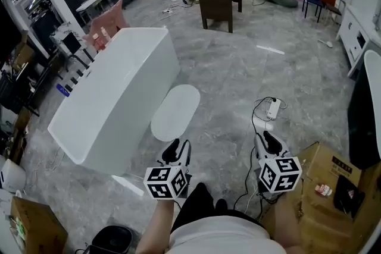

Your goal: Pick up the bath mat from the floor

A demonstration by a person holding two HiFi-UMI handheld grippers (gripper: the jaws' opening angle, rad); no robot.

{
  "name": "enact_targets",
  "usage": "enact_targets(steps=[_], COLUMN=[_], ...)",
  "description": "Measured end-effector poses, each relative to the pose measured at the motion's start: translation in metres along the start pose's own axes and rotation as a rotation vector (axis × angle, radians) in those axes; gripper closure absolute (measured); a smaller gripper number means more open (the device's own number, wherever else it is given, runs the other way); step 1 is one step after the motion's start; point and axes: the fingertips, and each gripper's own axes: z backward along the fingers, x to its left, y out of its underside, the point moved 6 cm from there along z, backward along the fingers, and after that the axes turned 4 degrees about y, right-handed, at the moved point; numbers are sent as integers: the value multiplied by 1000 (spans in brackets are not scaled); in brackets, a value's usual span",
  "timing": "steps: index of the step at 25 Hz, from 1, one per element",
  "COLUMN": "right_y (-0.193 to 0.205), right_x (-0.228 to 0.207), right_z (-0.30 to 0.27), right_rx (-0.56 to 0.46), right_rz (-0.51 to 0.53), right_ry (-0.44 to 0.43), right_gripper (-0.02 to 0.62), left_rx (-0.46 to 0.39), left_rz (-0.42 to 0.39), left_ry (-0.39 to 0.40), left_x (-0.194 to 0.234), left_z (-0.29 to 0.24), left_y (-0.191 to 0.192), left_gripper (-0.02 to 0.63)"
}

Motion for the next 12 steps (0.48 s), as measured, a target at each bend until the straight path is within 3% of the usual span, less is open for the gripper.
enact_targets(steps=[7, 12], right_y=[-9, -22], right_x=[2, 1], right_z=[-39, -101], right_rx=[11, 24], right_rz=[-10, 13], right_ry=[-11, -9], right_gripper=[491, 491], left_rx=[4, 7], left_rz=[35, 50], left_ry=[-47, -65], left_x=[38, 85], left_z=[-21, -74], left_y=[-3, -11], left_gripper=[450, 428])
